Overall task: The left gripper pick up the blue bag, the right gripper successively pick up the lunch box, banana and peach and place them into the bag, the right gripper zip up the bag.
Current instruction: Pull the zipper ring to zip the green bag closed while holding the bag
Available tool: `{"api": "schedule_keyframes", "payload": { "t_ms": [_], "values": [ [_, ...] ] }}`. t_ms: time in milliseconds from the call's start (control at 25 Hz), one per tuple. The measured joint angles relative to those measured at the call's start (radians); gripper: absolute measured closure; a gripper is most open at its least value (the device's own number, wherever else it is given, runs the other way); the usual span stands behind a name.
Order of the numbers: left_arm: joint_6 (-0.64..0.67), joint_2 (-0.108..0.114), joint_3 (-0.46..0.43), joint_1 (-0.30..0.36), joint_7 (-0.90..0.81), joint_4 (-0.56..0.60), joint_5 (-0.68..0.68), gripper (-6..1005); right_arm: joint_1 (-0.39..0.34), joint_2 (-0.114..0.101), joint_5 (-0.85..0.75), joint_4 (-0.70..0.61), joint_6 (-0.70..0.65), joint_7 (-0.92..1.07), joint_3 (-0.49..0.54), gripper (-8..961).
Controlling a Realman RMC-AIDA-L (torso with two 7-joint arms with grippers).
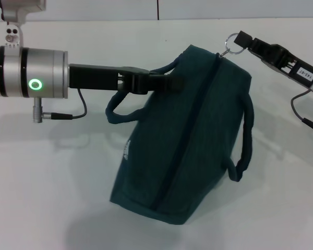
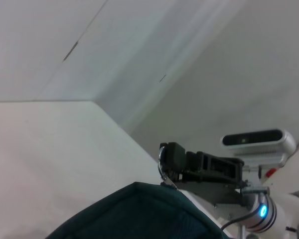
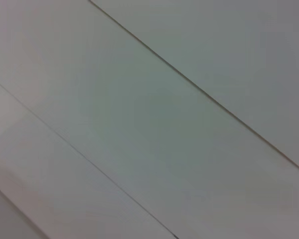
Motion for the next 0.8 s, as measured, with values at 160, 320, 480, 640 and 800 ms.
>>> {"api": "schedule_keyframes", "payload": {
  "t_ms": [160,320,480,640,800],
  "values": [
    [0.003,0.001,0.004,0.003,-0.002,0.0,-0.013,945,0.001,0.0,0.001,0.0,-0.014,0.021,-0.001,820],
    [0.011,0.001,0.005,0.003,-0.005,0.0,-0.014,946,0.005,0.0,0.001,-0.002,-0.035,0.04,-0.001,818],
    [0.018,0.0,0.006,0.003,-0.004,-0.001,-0.014,946,0.004,-0.003,0.001,-0.004,-0.059,0.069,0.002,817],
    [0.026,0.0,0.006,0.004,0.0,-0.002,-0.015,952,0.002,-0.005,0.001,-0.006,-0.061,0.087,0.003,815],
    [0.041,-0.001,0.009,0.001,0.006,-0.003,-0.015,952,0.001,-0.007,0.005,-0.002,-0.057,0.097,0.004,814]
  ]
}}
